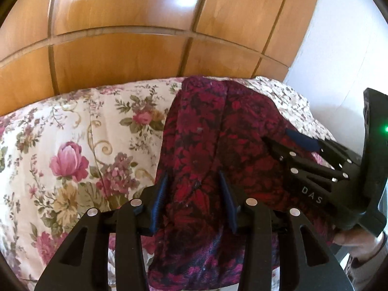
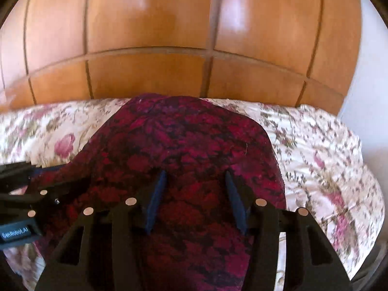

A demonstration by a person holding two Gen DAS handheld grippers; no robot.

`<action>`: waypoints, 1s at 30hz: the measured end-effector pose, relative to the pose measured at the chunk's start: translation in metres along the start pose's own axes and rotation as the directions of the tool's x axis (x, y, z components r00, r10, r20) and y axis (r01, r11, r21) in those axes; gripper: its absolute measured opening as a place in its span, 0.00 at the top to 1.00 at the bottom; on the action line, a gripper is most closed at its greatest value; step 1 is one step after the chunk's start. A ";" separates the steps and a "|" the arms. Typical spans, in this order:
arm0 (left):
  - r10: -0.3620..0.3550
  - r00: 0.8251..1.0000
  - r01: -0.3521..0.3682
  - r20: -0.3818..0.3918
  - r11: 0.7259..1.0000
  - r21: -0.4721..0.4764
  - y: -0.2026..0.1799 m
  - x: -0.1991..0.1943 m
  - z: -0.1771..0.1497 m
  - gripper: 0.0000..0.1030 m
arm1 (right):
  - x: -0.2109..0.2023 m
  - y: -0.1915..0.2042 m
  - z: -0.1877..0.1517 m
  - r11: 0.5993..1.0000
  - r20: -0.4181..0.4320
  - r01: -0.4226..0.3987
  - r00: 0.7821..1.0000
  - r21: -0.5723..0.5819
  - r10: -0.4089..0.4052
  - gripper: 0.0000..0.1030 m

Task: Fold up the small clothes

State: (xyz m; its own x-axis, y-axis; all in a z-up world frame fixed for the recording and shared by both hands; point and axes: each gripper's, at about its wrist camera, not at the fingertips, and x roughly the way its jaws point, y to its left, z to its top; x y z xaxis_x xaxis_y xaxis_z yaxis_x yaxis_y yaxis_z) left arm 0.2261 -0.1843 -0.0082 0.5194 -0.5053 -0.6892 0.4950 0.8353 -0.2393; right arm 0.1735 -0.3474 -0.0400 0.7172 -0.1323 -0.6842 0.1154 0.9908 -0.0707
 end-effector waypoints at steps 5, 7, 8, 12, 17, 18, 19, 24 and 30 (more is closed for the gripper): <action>0.040 0.999 -0.040 0.021 0.999 -0.001 -0.003 -0.014 0.007 0.47 | -0.019 0.000 0.011 0.999 -0.021 0.020 1.000 0.048 -0.019 0.11; 0.054 0.998 -0.054 0.032 0.999 0.003 -0.005 -0.018 0.007 0.39 | -0.026 0.001 0.010 0.997 -0.024 0.010 1.000 0.072 -0.008 0.10; 0.059 0.997 -0.059 0.040 0.998 0.005 -0.006 -0.021 0.006 0.39 | -0.028 0.003 0.008 0.997 -0.025 0.024 0.999 0.071 -0.022 0.09; 0.082 0.995 -0.084 0.062 0.996 0.021 -0.012 -0.032 0.003 0.36 | -0.041 0.008 0.005 0.993 -0.019 0.070 0.997 0.095 -0.068 0.06; 0.126 0.985 -0.132 0.117 0.990 0.042 -0.021 -0.052 0.001 0.30 | -0.064 0.007 0.001 0.977 0.001 0.123 0.992 0.173 -0.125 0.03; 0.136 0.983 -0.142 0.126 0.989 0.043 -0.021 -0.055 0.000 0.30 | -0.070 0.006 -0.001 0.971 0.003 0.139 0.990 0.195 -0.142 0.03; 0.145 0.980 -0.152 0.136 0.987 0.044 -0.022 -0.059 -0.001 0.29 | -0.075 0.006 -0.004 0.965 0.004 0.154 0.987 0.213 -0.159 0.03; 0.191 0.967 -0.198 0.170 0.980 0.022 -0.022 -0.081 -0.007 0.21 | -0.102 0.008 -0.025 0.921 0.008 0.215 0.973 0.324 -0.230 0.02; 0.233 0.954 -0.238 0.187 0.971 0.004 -0.017 -0.101 -0.019 0.11 | -0.117 0.025 -0.043 0.908 -0.009 0.227 0.971 0.351 -0.239 0.02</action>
State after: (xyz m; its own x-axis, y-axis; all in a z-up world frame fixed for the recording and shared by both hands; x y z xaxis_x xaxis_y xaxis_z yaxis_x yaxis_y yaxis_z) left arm 0.1524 -0.1436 0.0525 0.7416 -0.3281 -0.5852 0.3602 0.9306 -0.0654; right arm 0.0632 -0.3056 0.0070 0.6628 -0.3653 -0.6537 0.5088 0.8602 0.0352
